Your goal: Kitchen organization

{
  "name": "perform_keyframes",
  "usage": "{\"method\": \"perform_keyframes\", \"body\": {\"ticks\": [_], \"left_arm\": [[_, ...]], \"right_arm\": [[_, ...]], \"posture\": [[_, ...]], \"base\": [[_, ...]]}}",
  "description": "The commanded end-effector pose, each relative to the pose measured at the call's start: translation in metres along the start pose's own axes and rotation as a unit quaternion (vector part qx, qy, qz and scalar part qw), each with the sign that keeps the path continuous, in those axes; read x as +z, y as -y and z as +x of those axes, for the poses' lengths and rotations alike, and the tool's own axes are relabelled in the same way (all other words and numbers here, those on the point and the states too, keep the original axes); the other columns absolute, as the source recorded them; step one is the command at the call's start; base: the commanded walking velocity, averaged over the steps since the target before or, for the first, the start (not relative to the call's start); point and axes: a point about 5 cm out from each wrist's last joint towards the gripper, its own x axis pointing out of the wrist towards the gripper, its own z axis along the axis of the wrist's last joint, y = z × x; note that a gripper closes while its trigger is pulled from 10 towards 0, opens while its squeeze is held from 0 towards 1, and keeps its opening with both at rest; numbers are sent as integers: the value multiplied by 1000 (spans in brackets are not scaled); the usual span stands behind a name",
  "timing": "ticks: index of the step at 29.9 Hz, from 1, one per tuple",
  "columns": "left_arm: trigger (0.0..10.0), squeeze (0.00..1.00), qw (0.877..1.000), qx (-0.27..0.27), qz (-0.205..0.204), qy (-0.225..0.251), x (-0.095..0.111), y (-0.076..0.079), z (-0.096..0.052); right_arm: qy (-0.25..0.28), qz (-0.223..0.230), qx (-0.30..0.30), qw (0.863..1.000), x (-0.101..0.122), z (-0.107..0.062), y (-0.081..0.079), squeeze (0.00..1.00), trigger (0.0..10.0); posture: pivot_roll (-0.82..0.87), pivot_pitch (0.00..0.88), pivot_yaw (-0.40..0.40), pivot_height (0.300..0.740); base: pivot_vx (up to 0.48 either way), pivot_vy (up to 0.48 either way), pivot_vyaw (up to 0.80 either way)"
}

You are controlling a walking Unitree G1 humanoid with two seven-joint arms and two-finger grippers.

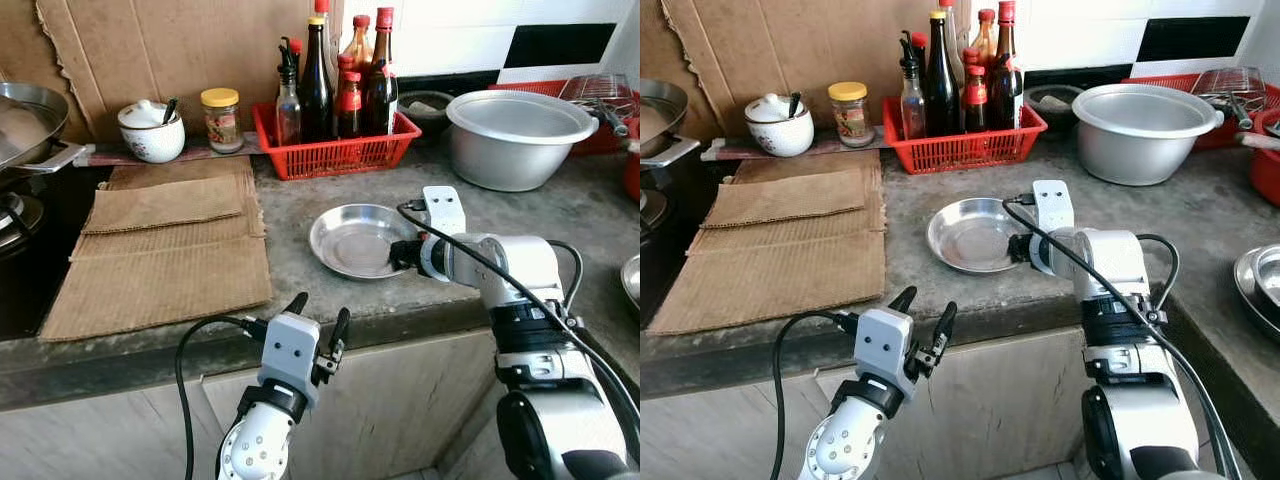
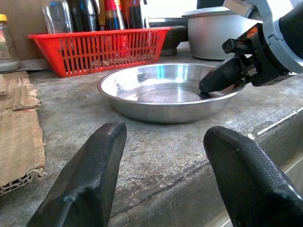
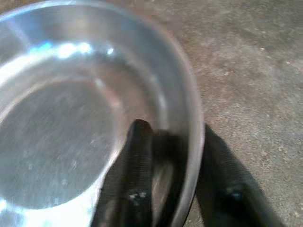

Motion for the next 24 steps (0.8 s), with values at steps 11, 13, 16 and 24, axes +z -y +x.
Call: {"method": "perform_keyframes", "body": {"ticks": [11,13,16,24], "left_arm": [[10000,0,1000,6,4,-1,-1,-2,-1],[10000,0,1000,7,4,-1,0,-2,-1],[10000,0,1000,9,4,-1,0,-3,-1],[10000,0,1000,13,4,-3,-1,-4,-2]], "right_arm": [[3,128,22,992,-2,4,0,0,0],[41,188,33,981,3,4,-3,0,0],[85,259,45,961,6,2,-5,0,0],[214,308,26,926,-1,-13,-11,0,0]], "posture": [[28,38,-58,740],[28,40,-59,740],[29,41,-59,740],[32,45,-53,740]], "base": [[0,0,0],[0,0,0],[0,0,0],[0,0,0]]}}
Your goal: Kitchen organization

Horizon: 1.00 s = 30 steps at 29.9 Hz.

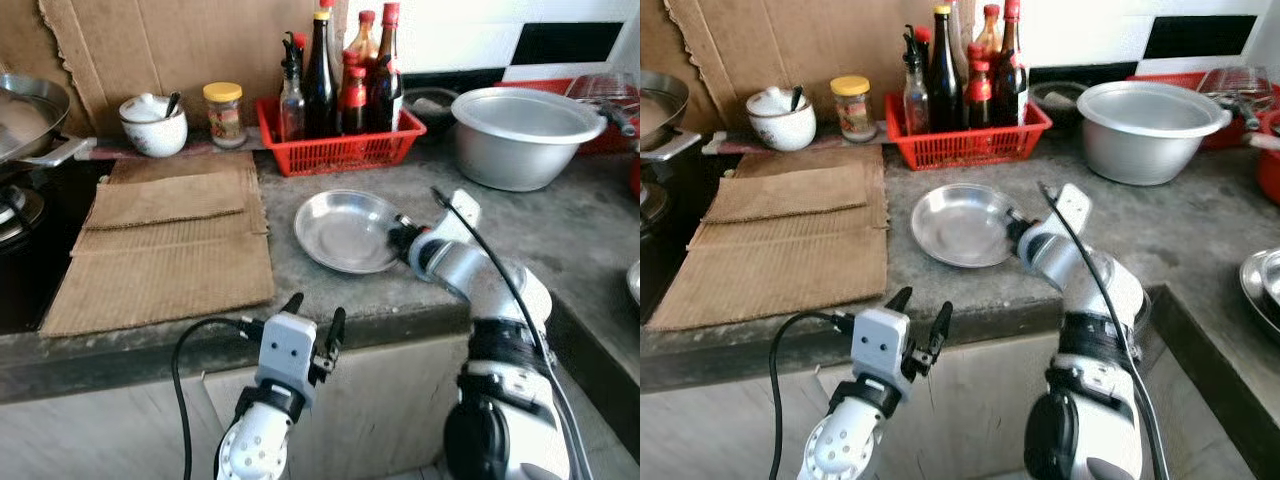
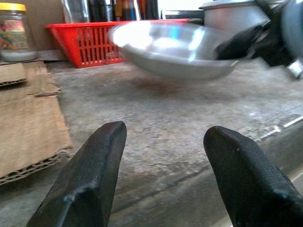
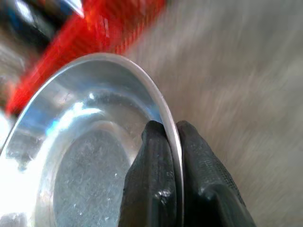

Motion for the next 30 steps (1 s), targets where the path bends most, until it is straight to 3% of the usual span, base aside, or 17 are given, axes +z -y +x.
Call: {"method": "perform_keyframes", "body": {"ticks": [1,5,6,9,12,13,14,15,19,30], "left_arm": [[10000,0,1000,0,2,1,1,0,0],[10000,0,1000,1,2,1,1,-1,0],[10000,0,1000,1,1,2,2,-1,0],[10000,0,1000,1,0,3,3,-1,1],[10000,0,1000,0,-5,8,5,0,1],[10000,0,1000,0,-5,8,5,0,1],[10000,0,1000,1,-6,12,7,0,2],[10000,0,1000,1,-6,12,7,0,2],[10000,0,1000,1,-1,15,9,-2,1],[10000,0,1000,-1,5,21,11,-5,4]], "right_arm": [[47,-4,20,999,-11,-8,-14,0,0],[131,-79,27,988,-2,-22,-24,0,0],[168,-138,44,975,1,-29,-31,0,0],[186,-173,54,966,3,-33,-36,0,0],[231,-241,70,940,2,-45,-47,0,0],[231,-241,70,940,2,-45,-47,0,0],[256,-270,75,925,-2,-50,-50,0,0],[256,-270,75,925,-2,-50,-50,0,0],[290,-322,81,898,-7,-57,-53,0,0],[290,-331,85,894,-16,-59,-51,0,0]], "posture": [[34,45,-52,740],[33,45,-49,740],[32,44,-45,740],[32,45,-45,740],[29,45,-40,740],[29,45,-40,740],[31,46,-42,740],[31,46,-42,740],[31,51,-39,740],[27,47,-36,740]], "base": [[0,0,0],[0,0,0],[0,0,0],[0,0,0],[0,0,0],[0,0,0],[0,0,0],[0,0,0],[0,0,0],[0,0,0]]}}
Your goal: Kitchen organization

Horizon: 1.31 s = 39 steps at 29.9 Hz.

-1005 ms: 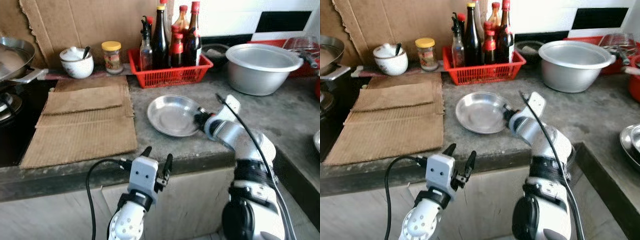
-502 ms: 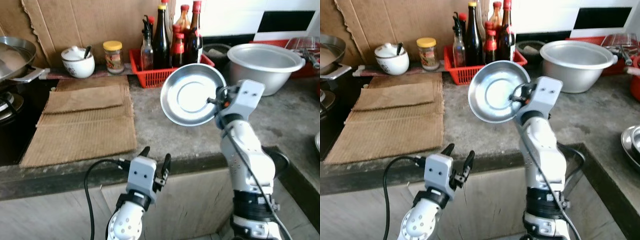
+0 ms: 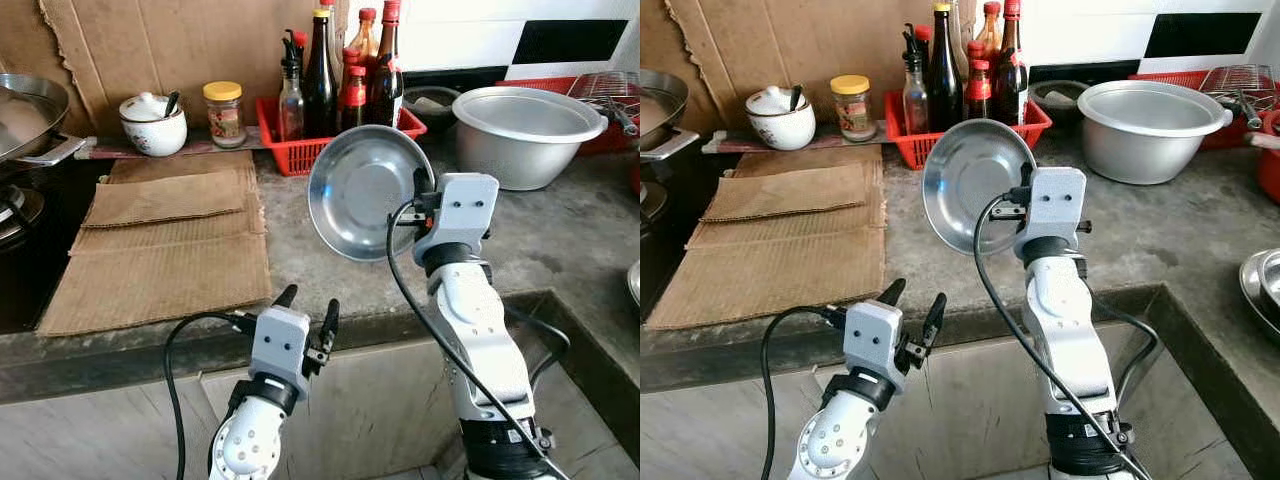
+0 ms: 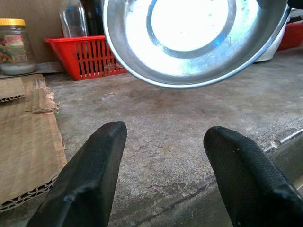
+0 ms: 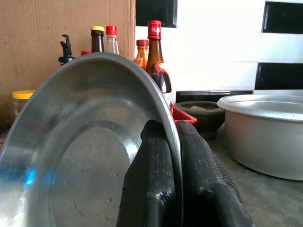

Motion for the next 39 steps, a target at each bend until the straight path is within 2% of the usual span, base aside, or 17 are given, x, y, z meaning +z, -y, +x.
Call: {"method": "perform_keyframes", "body": {"ticks": [1,14,15,16,18,19,39], "left_arm": [[10000,0,1000,-5,0,4,3,1,1],[10000,0,1000,-10,-1,4,2,2,2],[10000,0,1000,-11,-1,4,2,2,1],[10000,0,1000,-11,-1,4,2,3,2],[10000,0,1000,-11,-1,4,2,3,2],[10000,0,1000,-12,-1,4,2,3,2],[10000,0,1000,-13,-2,2,1,3,2]], "right_arm": [[24,-1,3,1000,8,0,-2,0,0],[15,-6,-2,1000,3,-1,1,0,0],[13,-7,-3,1000,2,-1,1,0,3059],[12,-9,-4,1000,1,-1,1,0,3961],[12,-10,-4,1000,1,-1,2,0,3961],[11,-10,-4,1000,1,-1,2,0,10000],[-11,5,23,1000,-6,-11,1,0,10000]], "posture": [[25,48,-34,740],[22,27,-33,740],[22,27,-33,740],[22,24,-32,740],[22,24,-32,740],[22,23,-33,740],[14,35,-29,740]], "base": [[0,0,0],[-238,0,0],[-281,0,0],[-289,0,0],[-289,0,0],[-296,0,0],[-300,0,0]]}}
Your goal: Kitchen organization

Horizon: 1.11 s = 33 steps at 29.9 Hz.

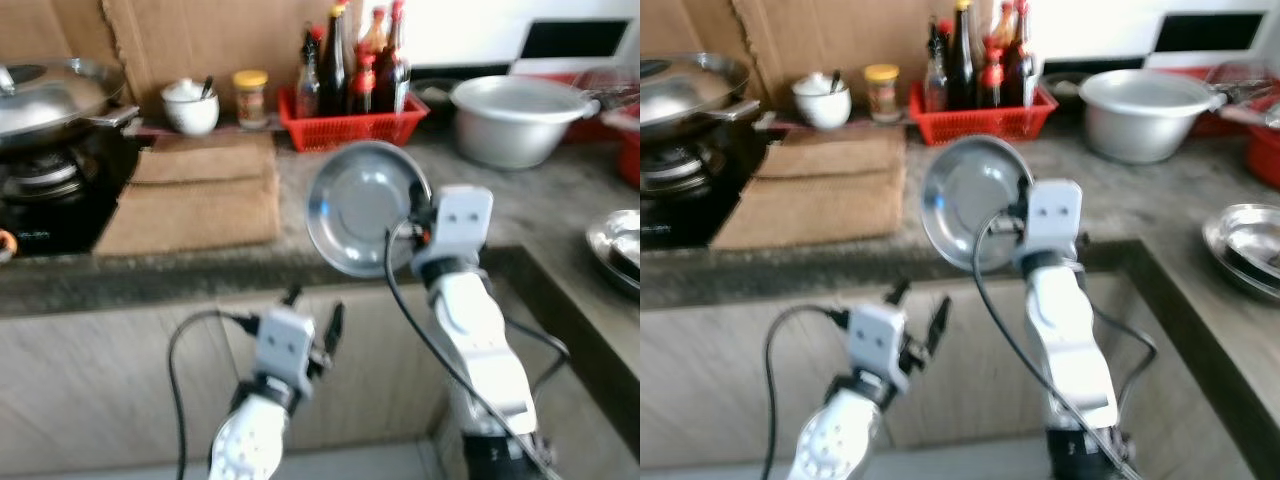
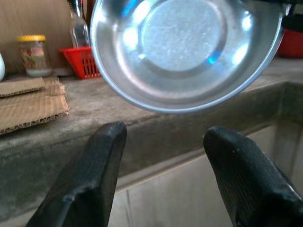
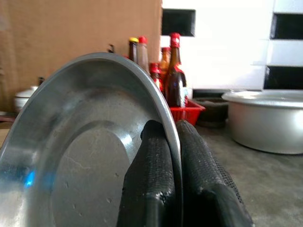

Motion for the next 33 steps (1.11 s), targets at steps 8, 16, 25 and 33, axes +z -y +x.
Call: {"method": "perform_keyframes", "body": {"ticks": [8,16,25,33], "left_arm": [[10000,0,1000,-1,-6,-4,-2,2,-1],[10000,0,1000,-2,-6,-6,-2,2,-1],[10000,0,1000,-2,-5,-5,-2,1,0],[10000,0,1000,-1,-6,-6,-2,1,-1]], "right_arm": [[-7,-6,8,1000,-2,-10,4,0,10000],[-9,-2,11,1000,-2,-12,2,0,10000],[-11,0,8,1000,-2,-13,4,0,10000],[-16,1,7,1000,-2,-14,5,0,10000]], "posture": [[15,38,-32,740],[13,38,-25,740],[15,40,-26,740],[14,43,-27,740]], "base": [[-307,0,0],[-309,0,0],[-309,0,-49],[-298,0,-720]]}}
